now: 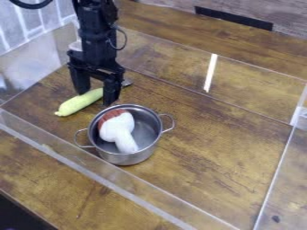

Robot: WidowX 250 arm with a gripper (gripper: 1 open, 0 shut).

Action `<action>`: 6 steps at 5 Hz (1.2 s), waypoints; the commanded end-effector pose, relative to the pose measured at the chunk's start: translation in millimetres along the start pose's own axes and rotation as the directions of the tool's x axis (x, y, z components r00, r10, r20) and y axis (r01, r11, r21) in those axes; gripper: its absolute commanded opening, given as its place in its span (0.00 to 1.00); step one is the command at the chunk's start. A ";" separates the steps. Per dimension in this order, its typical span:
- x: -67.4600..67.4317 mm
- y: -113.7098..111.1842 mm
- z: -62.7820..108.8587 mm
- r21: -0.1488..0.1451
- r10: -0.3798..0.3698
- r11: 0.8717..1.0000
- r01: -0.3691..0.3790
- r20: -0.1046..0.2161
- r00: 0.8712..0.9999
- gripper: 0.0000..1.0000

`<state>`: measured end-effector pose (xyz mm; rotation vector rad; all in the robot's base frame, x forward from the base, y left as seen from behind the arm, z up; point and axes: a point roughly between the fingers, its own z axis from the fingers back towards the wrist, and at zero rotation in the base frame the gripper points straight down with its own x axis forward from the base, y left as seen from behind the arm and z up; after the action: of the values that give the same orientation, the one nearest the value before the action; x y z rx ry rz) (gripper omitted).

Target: Move the green spoon to the right

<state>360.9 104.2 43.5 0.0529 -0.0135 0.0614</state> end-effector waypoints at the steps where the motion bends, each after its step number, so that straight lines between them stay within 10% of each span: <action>1: -2.5 13.2 3.3 0.004 -0.086 0.996 0.086 0.050 0.995 1.00; 2: 5.3 10.5 1.0 0.000 -0.094 0.996 0.094 0.039 0.995 1.00; 3: 12.5 9.0 5.6 -0.007 -0.109 0.994 0.109 0.033 0.994 0.00; 6: 6.3 34.1 1.2 -0.039 -0.199 0.979 0.200 0.020 0.980 0.00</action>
<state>363.4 126.4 32.2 -0.0080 0.0116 -0.1505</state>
